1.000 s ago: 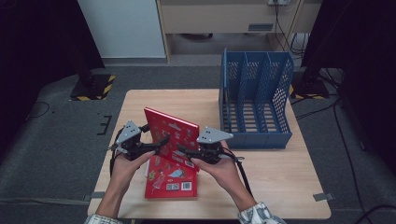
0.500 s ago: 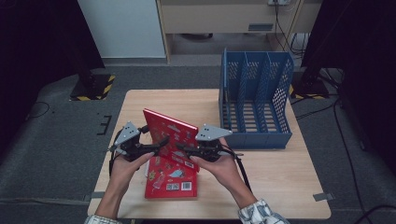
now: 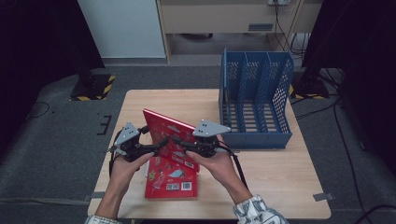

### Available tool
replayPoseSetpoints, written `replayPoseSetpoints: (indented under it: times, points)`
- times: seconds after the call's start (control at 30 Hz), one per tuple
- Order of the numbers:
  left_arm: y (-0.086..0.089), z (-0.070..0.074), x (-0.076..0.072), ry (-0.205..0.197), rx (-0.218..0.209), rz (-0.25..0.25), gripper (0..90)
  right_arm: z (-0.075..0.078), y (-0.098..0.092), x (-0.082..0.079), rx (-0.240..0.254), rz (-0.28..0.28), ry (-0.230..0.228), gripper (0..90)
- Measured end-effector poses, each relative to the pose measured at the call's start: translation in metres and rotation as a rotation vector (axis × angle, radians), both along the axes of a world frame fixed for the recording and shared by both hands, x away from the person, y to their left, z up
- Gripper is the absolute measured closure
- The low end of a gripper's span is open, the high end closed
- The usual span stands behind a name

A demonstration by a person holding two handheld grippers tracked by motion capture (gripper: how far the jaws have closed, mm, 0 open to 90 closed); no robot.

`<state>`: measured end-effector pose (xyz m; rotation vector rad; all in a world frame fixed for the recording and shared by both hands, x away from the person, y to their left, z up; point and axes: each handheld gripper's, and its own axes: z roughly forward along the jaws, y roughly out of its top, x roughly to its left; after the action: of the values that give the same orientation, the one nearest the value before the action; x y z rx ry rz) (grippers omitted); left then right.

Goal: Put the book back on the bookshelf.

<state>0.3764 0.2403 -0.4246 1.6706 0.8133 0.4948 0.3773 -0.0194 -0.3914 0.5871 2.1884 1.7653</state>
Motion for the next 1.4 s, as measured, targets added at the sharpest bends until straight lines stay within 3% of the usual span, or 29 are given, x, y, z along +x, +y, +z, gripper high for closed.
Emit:
replayPoseSetpoints:
  times: [0.27,0.37,0.5,0.67,0.8,0.97,1.07,1.13,1.4]
  points:
    - [0.000,-0.001,0.000,0.000,-0.008,0.004,12.8,-0.002,0.002,0.005,0.010,0.001,0.017,69.6]
    - [0.001,-0.001,0.000,0.005,-0.009,0.000,12.6,-0.003,0.001,0.007,0.021,0.000,0.024,76.5]
    - [0.003,-0.005,-0.002,0.036,-0.005,0.015,10.9,-0.003,0.000,0.007,0.029,0.015,0.031,78.9]
    - [0.019,-0.023,-0.011,0.088,0.092,0.089,6.8,-0.003,-0.002,0.007,0.033,0.001,0.034,79.5]
    - [0.032,-0.043,-0.013,0.132,0.222,0.162,3.4,-0.003,-0.009,0.009,0.052,-0.026,0.049,79.8]
    - [0.044,-0.057,-0.005,0.188,0.226,0.228,3.8,-0.002,-0.016,0.009,0.055,-0.059,0.046,79.8]
    - [0.052,-0.062,-0.004,0.194,0.296,0.276,3.8,0.000,-0.020,0.009,0.054,-0.073,0.041,79.8]
    - [0.057,-0.065,-0.002,0.199,0.319,0.301,4.0,0.001,-0.023,0.009,0.049,-0.082,0.036,79.8]
    - [0.073,-0.066,-0.002,0.215,0.293,0.367,4.0,0.003,-0.037,0.006,0.055,-0.118,0.034,79.9]
